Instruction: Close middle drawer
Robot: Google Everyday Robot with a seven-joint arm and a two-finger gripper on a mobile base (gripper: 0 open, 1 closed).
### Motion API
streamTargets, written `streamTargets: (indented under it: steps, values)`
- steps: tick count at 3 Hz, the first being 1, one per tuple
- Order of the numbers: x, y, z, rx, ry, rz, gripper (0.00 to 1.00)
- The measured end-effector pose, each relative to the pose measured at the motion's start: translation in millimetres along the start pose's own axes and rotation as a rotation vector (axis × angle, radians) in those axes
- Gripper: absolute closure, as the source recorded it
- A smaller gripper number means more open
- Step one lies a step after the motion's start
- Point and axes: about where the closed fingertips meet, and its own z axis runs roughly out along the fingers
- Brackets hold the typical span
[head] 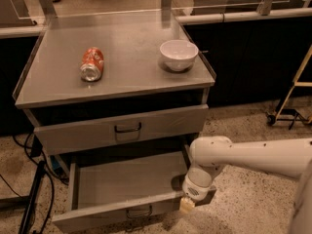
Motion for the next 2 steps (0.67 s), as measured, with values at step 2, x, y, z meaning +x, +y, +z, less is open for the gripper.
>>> streamTargets:
  steps: [2]
  values:
    - [-16.7, -20.1, 16.9, 0.001, -0.032, 0.014, 1.0]
